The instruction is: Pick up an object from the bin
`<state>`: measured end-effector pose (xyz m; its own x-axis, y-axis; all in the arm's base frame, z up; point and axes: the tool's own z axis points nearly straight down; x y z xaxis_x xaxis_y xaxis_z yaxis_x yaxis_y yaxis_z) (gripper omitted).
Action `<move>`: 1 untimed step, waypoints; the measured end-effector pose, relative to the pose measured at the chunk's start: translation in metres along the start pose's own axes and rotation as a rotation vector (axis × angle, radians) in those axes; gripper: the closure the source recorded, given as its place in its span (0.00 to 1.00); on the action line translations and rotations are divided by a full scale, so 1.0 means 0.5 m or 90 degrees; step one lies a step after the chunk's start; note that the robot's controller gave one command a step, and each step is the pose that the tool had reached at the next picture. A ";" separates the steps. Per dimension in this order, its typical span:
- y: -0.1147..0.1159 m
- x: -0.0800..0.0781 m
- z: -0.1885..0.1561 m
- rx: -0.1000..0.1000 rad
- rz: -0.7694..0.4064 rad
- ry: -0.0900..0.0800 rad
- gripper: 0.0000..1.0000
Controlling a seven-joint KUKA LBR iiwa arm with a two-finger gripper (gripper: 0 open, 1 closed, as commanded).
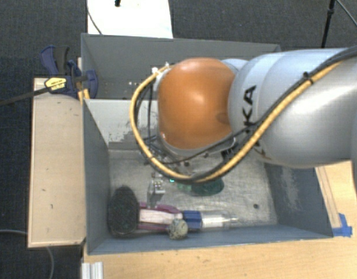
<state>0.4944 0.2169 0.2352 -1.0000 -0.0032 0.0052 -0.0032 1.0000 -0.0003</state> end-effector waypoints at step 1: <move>-0.092 0.037 0.249 0.001 -0.157 0.000 0.00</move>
Offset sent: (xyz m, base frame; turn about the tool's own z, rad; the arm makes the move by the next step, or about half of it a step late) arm -0.0177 -0.0448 -0.1213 -0.2483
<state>0.4755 0.1707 0.1110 -0.9689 -0.2473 0.0056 -0.2473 0.9689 -0.0005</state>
